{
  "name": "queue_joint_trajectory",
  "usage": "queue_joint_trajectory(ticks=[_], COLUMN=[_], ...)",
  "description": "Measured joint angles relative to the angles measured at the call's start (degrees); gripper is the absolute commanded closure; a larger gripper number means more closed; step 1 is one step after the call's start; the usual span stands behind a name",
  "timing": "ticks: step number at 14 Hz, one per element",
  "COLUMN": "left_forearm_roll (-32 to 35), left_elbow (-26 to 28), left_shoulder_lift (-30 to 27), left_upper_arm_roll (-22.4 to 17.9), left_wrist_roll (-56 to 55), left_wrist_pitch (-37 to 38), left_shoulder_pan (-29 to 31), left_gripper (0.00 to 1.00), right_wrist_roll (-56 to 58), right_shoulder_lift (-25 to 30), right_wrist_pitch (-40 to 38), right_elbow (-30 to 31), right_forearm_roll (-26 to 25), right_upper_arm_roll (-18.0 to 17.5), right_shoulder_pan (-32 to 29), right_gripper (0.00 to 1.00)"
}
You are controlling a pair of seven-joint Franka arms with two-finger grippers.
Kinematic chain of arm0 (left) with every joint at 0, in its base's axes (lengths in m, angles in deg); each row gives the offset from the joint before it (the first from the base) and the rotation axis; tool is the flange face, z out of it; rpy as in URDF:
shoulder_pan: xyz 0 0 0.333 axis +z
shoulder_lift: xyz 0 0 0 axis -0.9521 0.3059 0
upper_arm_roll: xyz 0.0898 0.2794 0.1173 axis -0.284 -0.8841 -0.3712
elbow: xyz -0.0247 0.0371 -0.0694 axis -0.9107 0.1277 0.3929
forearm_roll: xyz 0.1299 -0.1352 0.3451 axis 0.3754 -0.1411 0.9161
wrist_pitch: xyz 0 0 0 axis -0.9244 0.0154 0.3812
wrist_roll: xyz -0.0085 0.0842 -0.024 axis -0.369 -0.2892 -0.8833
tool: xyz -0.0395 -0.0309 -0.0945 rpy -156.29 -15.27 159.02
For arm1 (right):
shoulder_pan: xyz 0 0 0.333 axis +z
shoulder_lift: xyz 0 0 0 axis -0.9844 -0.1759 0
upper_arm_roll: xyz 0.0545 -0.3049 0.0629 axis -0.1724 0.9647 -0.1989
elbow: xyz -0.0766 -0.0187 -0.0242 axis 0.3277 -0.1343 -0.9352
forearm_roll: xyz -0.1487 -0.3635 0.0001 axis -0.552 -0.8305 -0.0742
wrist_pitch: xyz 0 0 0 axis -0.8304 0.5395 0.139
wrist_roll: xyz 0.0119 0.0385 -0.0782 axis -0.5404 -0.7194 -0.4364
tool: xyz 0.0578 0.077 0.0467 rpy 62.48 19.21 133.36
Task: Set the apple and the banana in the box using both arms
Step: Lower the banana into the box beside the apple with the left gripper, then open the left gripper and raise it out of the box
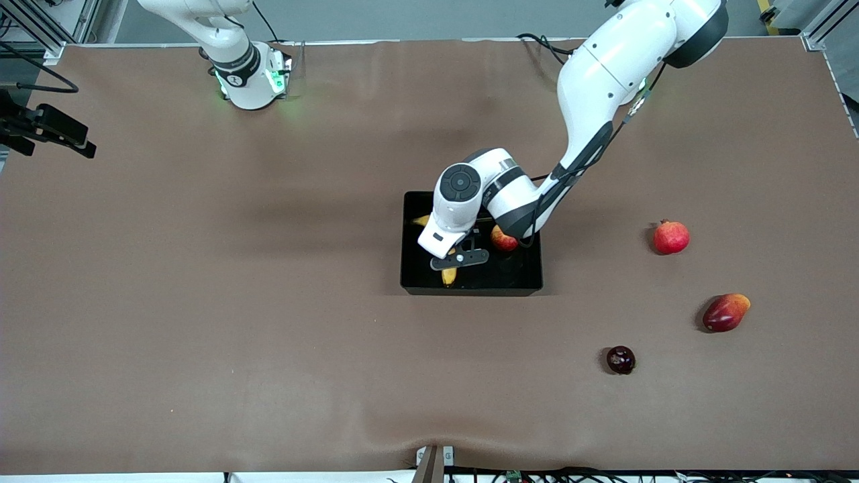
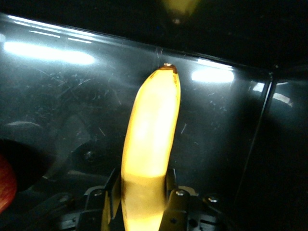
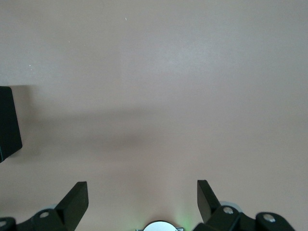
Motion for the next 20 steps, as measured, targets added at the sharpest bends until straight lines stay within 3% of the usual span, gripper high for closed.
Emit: queue_joint_trajectory(ticks=[5, 9, 14, 20], left_forearm_roll=[0.0, -0.3, -6.01, -10.92], left_elbow=[-2.7, -4.34, -4.74, -5.77], left_shoulder_lift=[-0.62, -6.21, -16.87, -27.95], left_upper_arm_roll=[-0.43, -0.13, 2.93, 3.1], left_wrist_roll=[-0.02, -0.08, 7.61, 21.85], left_wrist_pitch=[0.24, 4.73, 16.84, 29.21], left_shoulder_pan=[0.53, 3.78, 13.72, 27.25], left_gripper=[0.0, 0.0, 0.0, 0.0], right_wrist_roll=[0.0, 0.0, 0.0, 0.0], right_shoulder_lift=[0.0, 0.0, 0.0, 0.0], right_wrist_pitch=[0.0, 0.0, 0.06, 0.38], right_elbow=[0.0, 0.0, 0.0, 0.0], right_forearm_roll=[-0.03, -0.03, -0.05, -0.06], right_upper_arm_roll=[0.0, 0.01, 0.01, 0.01], right_shoulder_pan=[0.0, -0.01, -0.01, -0.01], right_gripper=[0.0, 0.0, 0.0, 0.0])
